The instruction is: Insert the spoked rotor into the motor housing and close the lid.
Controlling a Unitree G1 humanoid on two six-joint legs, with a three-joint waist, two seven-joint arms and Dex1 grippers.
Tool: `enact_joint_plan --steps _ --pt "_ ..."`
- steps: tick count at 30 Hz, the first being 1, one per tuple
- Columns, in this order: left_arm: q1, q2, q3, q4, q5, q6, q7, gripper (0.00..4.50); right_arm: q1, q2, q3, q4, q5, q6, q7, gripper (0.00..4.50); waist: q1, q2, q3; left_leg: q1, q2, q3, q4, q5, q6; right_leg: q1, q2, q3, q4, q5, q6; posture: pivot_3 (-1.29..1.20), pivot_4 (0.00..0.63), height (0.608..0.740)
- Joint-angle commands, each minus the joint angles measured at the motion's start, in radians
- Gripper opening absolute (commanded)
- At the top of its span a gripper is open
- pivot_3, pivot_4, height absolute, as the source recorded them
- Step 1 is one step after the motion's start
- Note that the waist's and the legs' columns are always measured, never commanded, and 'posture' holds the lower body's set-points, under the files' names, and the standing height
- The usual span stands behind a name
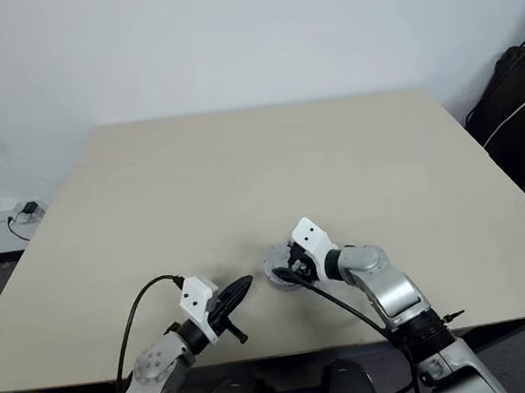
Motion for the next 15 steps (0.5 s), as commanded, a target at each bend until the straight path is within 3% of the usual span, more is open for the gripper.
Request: enact_joint_plan --steps 1,15 --pt "-0.013 -0.008 0.004 0.0 -0.009 -0.023 -0.003 0.0 -0.018 -0.024 -0.001 -0.033 -0.012 0.008 0.005 3.19 0.0 0.0 0.0 0.0 0.0 0.0 0.0 0.0 0.0 0.0 0.0 0.0 0.0 0.0 0.0 0.0 0.0 0.74" --pt "-0.009 -0.014 0.005 -0.002 -0.007 -0.031 0.003 0.0 -0.042 -0.023 0.049 -0.004 -0.085 0.033 -0.044 3.19 -0.002 0.0 0.0 0.001 0.0 0.0 0.0 -0.001 0.002 0.0 0.0 0.0 0.001 0.0 0.0 0.0 0.0 0.74"
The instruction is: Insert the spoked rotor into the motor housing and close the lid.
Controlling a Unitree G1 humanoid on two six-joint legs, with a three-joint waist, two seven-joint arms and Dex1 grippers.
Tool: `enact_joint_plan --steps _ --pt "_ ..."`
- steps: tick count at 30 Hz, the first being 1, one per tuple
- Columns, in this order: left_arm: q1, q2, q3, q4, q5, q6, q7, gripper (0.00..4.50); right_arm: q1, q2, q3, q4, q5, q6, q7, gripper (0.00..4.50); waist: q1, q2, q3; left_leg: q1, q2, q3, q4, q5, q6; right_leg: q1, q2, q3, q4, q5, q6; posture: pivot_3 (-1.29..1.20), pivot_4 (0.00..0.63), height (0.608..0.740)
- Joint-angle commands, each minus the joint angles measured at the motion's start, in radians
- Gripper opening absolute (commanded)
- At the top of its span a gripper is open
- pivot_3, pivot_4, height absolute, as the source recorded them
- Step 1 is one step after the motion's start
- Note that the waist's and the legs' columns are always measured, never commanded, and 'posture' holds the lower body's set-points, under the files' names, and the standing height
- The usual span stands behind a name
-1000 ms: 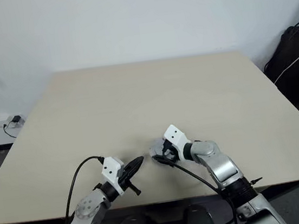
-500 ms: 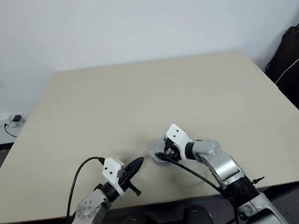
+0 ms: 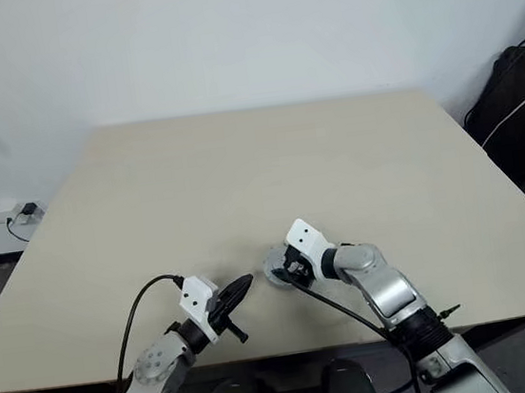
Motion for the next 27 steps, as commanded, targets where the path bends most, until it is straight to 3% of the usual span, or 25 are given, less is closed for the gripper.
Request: enact_joint_plan --steps 1,8,13,21,27 --pt "-0.011 -0.006 0.007 -0.004 -0.008 -0.024 0.002 0.0 -0.021 -0.015 -0.002 0.013 -0.029 0.03 -0.017 3.19 0.0 0.0 0.0 0.0 0.0 0.0 0.0 0.0 0.0 0.0 0.0 0.0 0.0 0.0 0.0 0.0 0.0 0.74" --pt "-0.033 -0.064 0.041 -0.045 -0.025 0.081 0.1 0.0 -0.02 -0.015 -0.003 0.016 -0.025 0.05 -0.019 3.19 0.0 0.0 0.0 0.0 0.0 0.0 0.0 0.0 0.0 0.001 0.0 0.0 0.0 0.0 0.001 0.0 0.0 0.74" --pt "-0.118 -0.085 0.067 -0.112 -0.06 0.319 0.172 0.0 -0.02 -0.011 -0.002 0.014 -0.024 0.056 -0.024 3.19 0.001 -0.001 0.0 0.001 0.0 0.0 0.0 0.0 0.0 0.001 0.0 0.0 0.0 0.001 0.001 0.0 0.0 0.74" --pt "-0.277 -0.075 0.089 -0.063 -0.165 0.616 0.139 0.0 -0.019 -0.013 -0.004 0.015 -0.025 0.057 -0.028 3.19 0.0 -0.001 -0.001 0.001 0.0 0.0 0.001 0.003 -0.005 0.002 0.001 0.0 0.0 0.001 0.002 0.0 0.0 0.74" --pt "-0.348 -0.088 0.097 0.02 -0.196 0.694 0.125 0.0 -0.013 -0.019 -0.008 0.005 -0.024 0.062 -0.029 3.19 0.0 -0.002 -0.001 0.001 0.0 0.0 0.001 0.004 -0.005 0.002 0.001 0.001 0.001 0.001 0.002 0.0 0.0 0.74"
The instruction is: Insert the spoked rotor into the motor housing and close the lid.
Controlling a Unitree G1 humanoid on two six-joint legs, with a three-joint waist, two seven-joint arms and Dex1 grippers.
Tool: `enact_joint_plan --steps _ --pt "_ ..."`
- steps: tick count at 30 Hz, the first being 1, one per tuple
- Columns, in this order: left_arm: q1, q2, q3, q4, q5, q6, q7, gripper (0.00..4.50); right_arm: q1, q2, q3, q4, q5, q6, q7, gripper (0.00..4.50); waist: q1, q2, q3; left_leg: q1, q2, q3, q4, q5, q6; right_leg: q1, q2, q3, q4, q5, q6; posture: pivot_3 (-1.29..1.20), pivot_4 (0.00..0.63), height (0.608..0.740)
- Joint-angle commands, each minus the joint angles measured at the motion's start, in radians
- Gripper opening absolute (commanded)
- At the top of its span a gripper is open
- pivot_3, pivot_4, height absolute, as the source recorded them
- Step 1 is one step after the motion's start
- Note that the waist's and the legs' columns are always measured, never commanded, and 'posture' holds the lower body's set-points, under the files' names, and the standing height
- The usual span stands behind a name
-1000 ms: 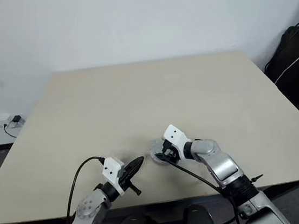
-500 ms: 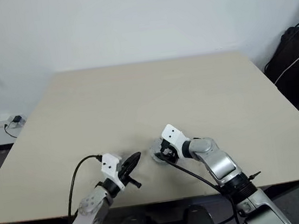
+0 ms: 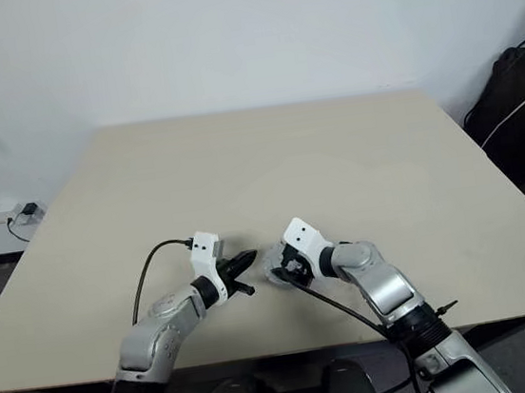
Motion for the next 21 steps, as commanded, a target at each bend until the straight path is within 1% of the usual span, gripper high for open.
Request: enact_joint_plan --steps 1,17,21 --pt "-0.037 -0.003 0.001 0.025 -0.014 0.018 -0.018 0.0 0.002 -0.02 -0.015 0.006 -0.025 0.021 -0.027 3.19 0.0 0.0 0.0 0.0 0.0 0.0 0.0 0.0 0.0 0.0 0.0 0.0 0.0 0.0 0.0 0.0 0.0 0.74" --pt "-0.117 -0.019 0.006 0.106 -0.003 -0.003 -0.064 0.0 -0.006 -0.021 -0.01 0.005 -0.026 0.024 -0.027 3.19 0.0 0.0 0.0 0.0 0.0 0.0 0.0 0.0 0.0 0.0 -0.001 0.001 0.0 0.0 0.0 0.0 0.0 0.74" --pt "-0.123 -0.02 -0.005 0.113 -0.003 0.015 -0.076 0.0 -0.007 -0.021 -0.009 0.006 -0.028 0.024 -0.027 3.19 0.0 0.0 0.0 0.0 0.0 0.0 0.0 0.0 0.0 0.0 -0.001 0.001 0.0 0.0 0.0 0.0 0.0 0.74"
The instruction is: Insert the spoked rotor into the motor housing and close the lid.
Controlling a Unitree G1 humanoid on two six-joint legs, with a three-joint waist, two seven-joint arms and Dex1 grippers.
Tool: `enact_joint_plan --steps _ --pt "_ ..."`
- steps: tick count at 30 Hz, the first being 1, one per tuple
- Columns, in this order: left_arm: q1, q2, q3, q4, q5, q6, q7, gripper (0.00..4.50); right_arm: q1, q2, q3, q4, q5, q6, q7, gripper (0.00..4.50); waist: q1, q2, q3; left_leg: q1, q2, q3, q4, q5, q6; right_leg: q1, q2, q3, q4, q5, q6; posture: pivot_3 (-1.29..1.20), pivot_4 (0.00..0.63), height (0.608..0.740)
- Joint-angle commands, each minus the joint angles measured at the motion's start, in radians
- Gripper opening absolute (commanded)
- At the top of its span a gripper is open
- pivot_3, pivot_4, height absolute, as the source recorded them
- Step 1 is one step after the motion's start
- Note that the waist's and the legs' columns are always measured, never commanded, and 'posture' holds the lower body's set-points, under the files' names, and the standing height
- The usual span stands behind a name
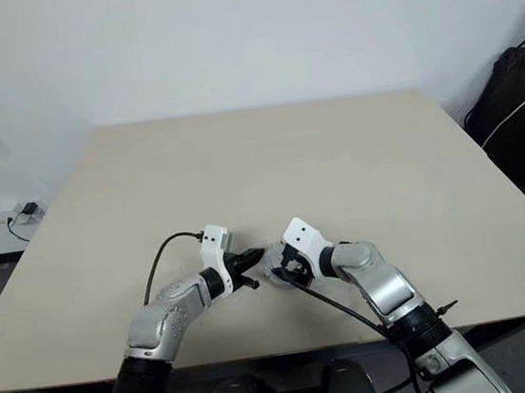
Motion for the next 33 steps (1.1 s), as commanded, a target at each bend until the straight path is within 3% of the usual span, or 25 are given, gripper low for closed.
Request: enact_joint_plan --steps 1,17,21,33 --pt "-0.023 -0.004 -0.014 0.002 -0.001 0.0 -0.017 0.0 -0.007 -0.02 -0.01 0.011 -0.028 0.019 -0.023 3.19 0.0 0.0 0.0 0.0 0.0 0.0 0.0 0.0 0.0 0.0 0.0 0.0 0.0 0.0 0.0 0.0 0.0 0.74" --pt "-0.055 0.002 -0.099 0.055 0.045 0.085 -0.027 0.0 0.009 -0.028 -0.015 -0.01 -0.014 0.024 -0.013 3.19 0.002 -0.001 -0.001 0.0 -0.001 0.0 0.0 0.0 0.0 0.001 -0.001 0.0 0.0 0.0 0.001 0.0 0.0 0.74" --pt "-0.054 0.0 -0.104 0.057 0.057 0.078 -0.028 0.0 0.044 -0.079 -0.031 -0.038 0.006 0.036 0.023 4.47 0.008 -0.001 -0.001 0.0 -0.002 -0.001 0.0 0.0 0.001 0.001 -0.001 0.0 -0.001 0.0 0.001 0.0 0.0 0.74" --pt "-0.051 0.01 -0.108 0.046 0.061 0.079 -0.04 0.0 0.203 -0.238 -0.22 -0.234 0.122 0.025 0.075 4.47 0.024 -0.003 -0.001 -0.001 -0.002 -0.001 0.0 -0.002 0.003 0.001 -0.002 0.0 -0.004 0.0 0.001 0.0 0.0 0.74"
